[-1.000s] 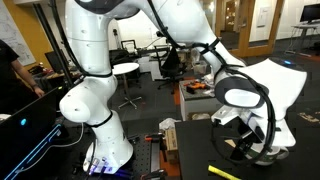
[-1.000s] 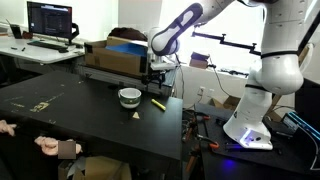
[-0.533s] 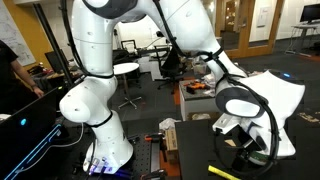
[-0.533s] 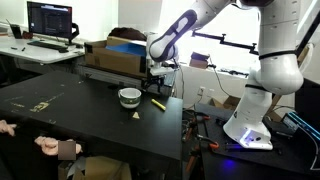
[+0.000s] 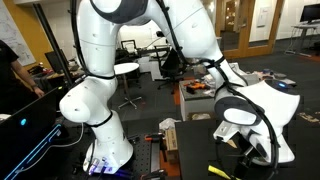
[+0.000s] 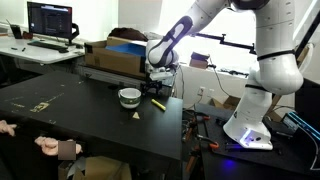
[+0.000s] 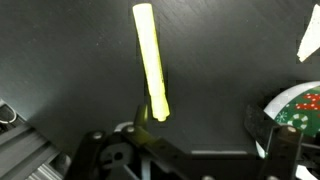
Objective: Move the white mug backwards, put the yellow marker inside the mug
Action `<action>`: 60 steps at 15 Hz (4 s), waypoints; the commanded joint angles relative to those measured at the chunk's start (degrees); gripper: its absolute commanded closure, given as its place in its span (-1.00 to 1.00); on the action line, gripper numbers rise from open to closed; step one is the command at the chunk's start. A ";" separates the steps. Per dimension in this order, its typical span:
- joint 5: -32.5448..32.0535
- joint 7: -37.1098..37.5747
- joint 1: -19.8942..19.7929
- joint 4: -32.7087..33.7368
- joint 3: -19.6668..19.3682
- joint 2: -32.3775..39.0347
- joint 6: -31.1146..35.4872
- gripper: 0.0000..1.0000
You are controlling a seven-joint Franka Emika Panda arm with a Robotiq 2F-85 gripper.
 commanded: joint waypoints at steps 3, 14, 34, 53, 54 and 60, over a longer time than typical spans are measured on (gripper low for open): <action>0.28 -2.07 0.20 -2.51 -0.10 -0.26 5.50 -1.00; 0.09 -1.31 0.47 -8.44 -1.67 -1.37 11.10 -1.00; -0.50 -0.05 1.35 -9.38 -2.24 -2.23 10.84 0.91; -9.71 9.04 2.10 -15.95 -4.95 -18.77 12.44 0.91; -10.40 9.89 2.04 -15.91 -4.68 -19.35 12.84 0.91; -13.87 13.20 3.12 -14.90 -3.00 -20.47 15.05 0.91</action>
